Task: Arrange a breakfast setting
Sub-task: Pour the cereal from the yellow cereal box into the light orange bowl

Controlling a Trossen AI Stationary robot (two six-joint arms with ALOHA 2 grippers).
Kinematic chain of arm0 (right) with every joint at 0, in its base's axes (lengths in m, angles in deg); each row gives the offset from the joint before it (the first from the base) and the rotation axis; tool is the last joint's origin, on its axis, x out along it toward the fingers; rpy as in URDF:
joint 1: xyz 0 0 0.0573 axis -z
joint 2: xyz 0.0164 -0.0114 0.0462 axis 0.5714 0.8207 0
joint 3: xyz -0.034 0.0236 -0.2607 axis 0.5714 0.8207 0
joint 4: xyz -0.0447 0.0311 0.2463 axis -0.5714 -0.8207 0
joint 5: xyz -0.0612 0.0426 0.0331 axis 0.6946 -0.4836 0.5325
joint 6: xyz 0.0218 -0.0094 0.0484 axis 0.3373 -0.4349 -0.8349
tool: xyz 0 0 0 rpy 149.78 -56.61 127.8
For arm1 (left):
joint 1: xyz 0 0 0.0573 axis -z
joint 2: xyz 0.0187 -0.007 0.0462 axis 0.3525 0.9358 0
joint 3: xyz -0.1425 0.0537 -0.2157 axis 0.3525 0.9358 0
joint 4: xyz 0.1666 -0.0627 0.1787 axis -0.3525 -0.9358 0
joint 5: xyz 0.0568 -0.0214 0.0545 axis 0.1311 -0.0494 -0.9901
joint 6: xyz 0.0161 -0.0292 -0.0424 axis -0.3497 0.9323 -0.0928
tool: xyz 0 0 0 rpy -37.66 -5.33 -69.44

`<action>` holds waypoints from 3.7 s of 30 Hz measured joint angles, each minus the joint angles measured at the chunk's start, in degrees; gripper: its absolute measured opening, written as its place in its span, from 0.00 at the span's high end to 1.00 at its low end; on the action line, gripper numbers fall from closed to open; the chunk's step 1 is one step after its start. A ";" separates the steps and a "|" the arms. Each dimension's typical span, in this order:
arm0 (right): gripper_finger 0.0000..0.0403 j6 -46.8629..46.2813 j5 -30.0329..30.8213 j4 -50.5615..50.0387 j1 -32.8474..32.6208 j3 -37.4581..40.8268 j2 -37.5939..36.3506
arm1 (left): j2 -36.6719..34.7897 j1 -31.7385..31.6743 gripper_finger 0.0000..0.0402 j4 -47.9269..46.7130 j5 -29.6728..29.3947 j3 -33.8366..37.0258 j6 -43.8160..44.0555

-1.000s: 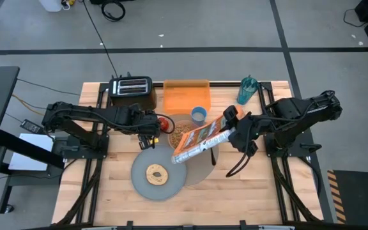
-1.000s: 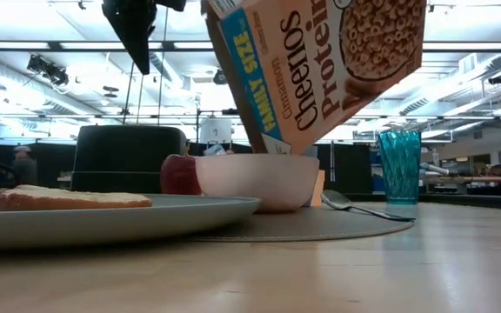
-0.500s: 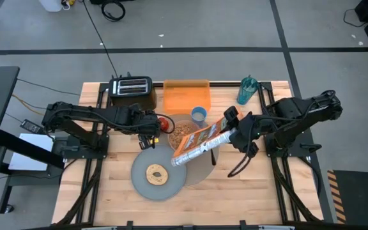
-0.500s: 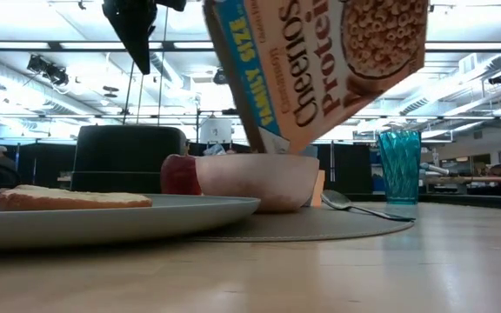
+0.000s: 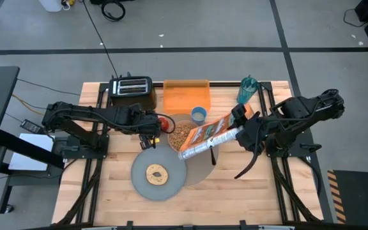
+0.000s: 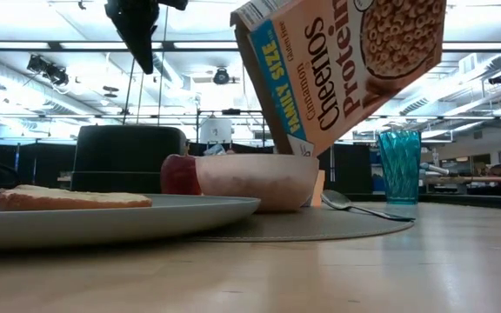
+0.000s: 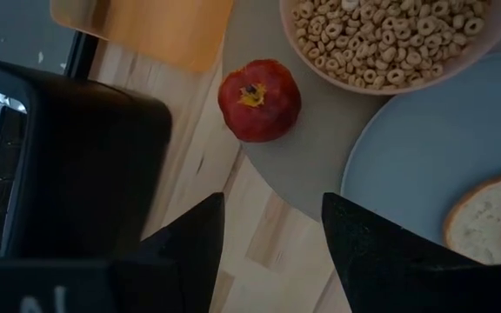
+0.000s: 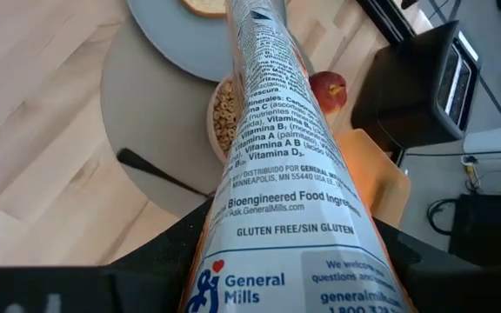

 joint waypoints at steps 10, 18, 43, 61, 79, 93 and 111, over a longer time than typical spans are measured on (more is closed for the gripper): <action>0.50 -0.45 0.67 -0.78 -0.09 0.01 -0.16 | 0.00 0.00 0.50 0.38 0.00 0.00 0.00; 0.50 1.10 3.40 -0.46 0.41 0.02 -0.24 | 0.00 -0.08 0.50 0.36 -0.01 -0.01 -0.02; 0.50 -12.60 -1.98 9.36 0.44 6.72 -13.42 | -7.62 6.37 0.50 10.88 -1.92 0.00 -0.27; 0.50 -26.47 3.65 38.18 0.46 50.21 -50.62 | -14.39 20.54 0.50 34.51 -11.94 3.00 -10.93; 0.50 -17.51 -8.40 95.99 0.42 82.74 -70.37 | -9.28 19.40 0.48 121.65 -14.51 49.67 -21.36; 0.50 -11.28 -13.57 131.38 0.45 90.71 -59.04 | 12.58 5.99 0.30 136.28 4.03 30.07 -26.82; 0.48 -10.28 -14.28 129.22 0.46 90.14 -56.86 | 21.88 2.03 0.66 136.31 15.15 12.52 -24.15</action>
